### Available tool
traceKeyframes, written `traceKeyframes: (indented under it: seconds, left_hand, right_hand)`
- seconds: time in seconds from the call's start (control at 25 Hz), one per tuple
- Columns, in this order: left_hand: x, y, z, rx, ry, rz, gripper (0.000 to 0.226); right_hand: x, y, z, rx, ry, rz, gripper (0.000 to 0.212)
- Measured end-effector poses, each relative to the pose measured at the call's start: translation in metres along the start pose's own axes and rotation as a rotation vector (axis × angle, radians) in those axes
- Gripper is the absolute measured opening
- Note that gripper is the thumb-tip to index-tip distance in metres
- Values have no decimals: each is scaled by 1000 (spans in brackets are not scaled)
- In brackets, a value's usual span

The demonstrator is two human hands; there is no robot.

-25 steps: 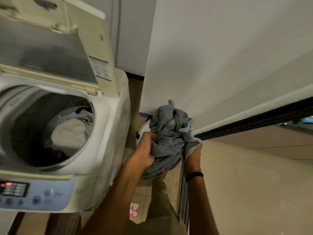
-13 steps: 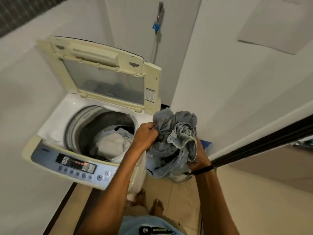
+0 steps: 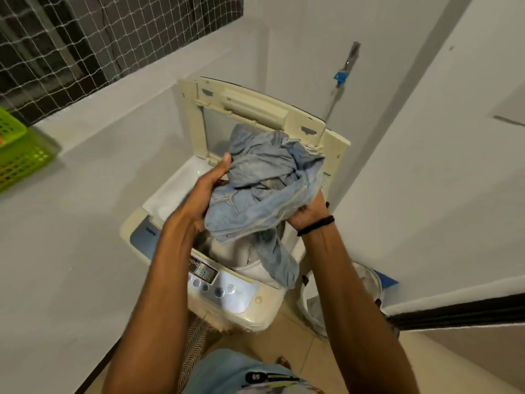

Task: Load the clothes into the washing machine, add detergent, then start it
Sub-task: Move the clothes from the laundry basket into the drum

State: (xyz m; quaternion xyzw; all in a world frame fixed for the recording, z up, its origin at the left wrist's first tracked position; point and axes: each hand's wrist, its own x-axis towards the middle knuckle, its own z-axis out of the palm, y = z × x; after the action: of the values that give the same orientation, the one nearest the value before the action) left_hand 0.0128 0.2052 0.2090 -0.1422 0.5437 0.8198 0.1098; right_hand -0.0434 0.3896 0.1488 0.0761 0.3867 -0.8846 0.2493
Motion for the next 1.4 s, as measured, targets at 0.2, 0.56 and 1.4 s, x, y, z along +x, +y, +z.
traceKeyframes:
  seconds: [0.2, 0.56, 1.4]
  left_hand:
    - [36, 37, -62, 42, -2, -50, 44]
    - [116, -48, -181, 830, 326, -263, 58]
    - [96, -207, 53, 851, -45, -128, 9]
  right_hand:
    - [53, 28, 48, 21, 120, 9, 28]
    - [139, 141, -35, -832, 602, 339, 53]
    - [-31, 89, -224, -424, 1074, 245, 15]
